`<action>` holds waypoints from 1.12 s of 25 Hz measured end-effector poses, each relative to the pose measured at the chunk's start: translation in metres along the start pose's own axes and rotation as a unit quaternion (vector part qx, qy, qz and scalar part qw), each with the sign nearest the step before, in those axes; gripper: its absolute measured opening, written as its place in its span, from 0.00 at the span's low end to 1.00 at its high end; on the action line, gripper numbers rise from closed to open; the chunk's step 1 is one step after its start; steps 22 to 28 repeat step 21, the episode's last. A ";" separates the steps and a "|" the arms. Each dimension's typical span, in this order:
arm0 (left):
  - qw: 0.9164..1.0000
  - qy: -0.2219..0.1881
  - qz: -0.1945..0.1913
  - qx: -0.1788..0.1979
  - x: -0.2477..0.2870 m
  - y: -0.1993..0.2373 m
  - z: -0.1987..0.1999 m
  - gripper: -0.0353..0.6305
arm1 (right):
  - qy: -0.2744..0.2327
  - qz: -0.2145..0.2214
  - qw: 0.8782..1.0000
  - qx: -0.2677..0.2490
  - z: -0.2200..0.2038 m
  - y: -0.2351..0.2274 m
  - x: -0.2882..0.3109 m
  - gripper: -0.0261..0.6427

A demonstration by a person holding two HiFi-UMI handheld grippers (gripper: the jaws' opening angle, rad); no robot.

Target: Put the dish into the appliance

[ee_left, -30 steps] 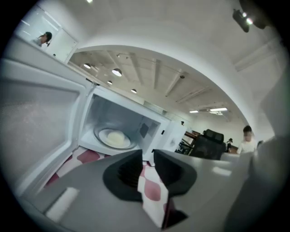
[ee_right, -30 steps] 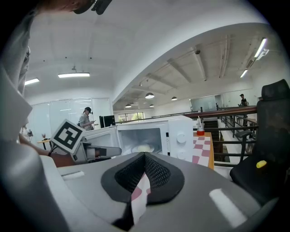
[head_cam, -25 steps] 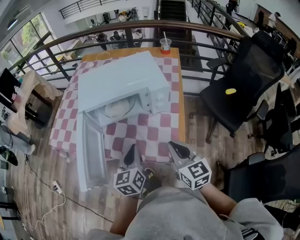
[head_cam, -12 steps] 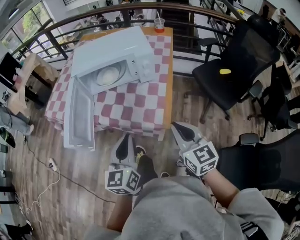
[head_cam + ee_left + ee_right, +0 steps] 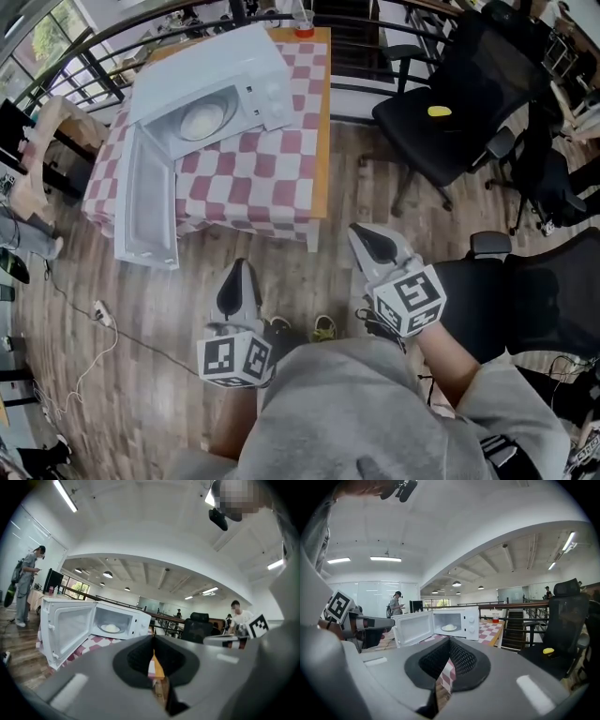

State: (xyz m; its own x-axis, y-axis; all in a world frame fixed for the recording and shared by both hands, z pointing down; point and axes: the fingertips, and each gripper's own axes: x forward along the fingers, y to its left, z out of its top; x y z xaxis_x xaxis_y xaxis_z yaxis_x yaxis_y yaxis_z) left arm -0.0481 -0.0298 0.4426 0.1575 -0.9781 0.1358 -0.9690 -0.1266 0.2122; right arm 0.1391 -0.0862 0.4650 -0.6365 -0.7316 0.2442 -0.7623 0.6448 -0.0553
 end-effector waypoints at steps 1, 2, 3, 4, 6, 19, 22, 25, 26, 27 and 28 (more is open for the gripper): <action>1.000 -0.002 0.000 0.001 -0.003 0.001 0.001 0.07 | 0.000 0.000 1.000 0.000 -0.001 0.003 -0.001 0.04; 1.000 -0.003 -0.001 0.003 -0.005 0.002 0.002 0.07 | 0.000 -0.001 1.000 0.000 -0.001 0.006 -0.002 0.04; 1.000 -0.004 0.000 0.004 -0.007 0.003 0.003 0.07 | 0.001 -0.001 1.000 0.000 -0.001 0.008 -0.002 0.04; 1.000 -0.004 0.002 0.004 -0.010 0.005 0.005 0.07 | 0.001 -0.001 1.000 -0.001 -0.001 0.012 -0.002 0.04; 1.000 -0.003 0.010 -0.001 -0.018 0.011 0.009 0.07 | 0.003 0.002 1.000 0.000 0.001 0.020 -0.002 0.04; 0.999 -0.019 0.022 -0.019 -0.040 0.018 0.018 0.07 | -0.010 0.020 1.000 -0.011 0.007 0.041 -0.006 0.04; 0.999 -0.020 0.021 -0.021 -0.041 0.014 0.017 0.07 | -0.010 0.021 1.000 -0.011 0.007 0.041 -0.008 0.04; 0.999 -0.020 0.021 -0.021 -0.041 0.014 0.017 0.07 | -0.010 0.021 1.000 -0.011 0.007 0.041 -0.008 0.04; 0.999 -0.020 0.021 -0.021 -0.041 0.014 0.017 0.07 | -0.010 0.021 1.000 -0.011 0.007 0.041 -0.008 0.04; 0.999 -0.020 0.021 -0.021 -0.041 0.014 0.017 0.07 | -0.010 0.021 1.000 -0.011 0.007 0.041 -0.008 0.04; 0.999 -0.020 0.021 -0.021 -0.041 0.014 0.017 0.07 | -0.010 0.021 1.000 -0.011 0.007 0.041 -0.008 0.04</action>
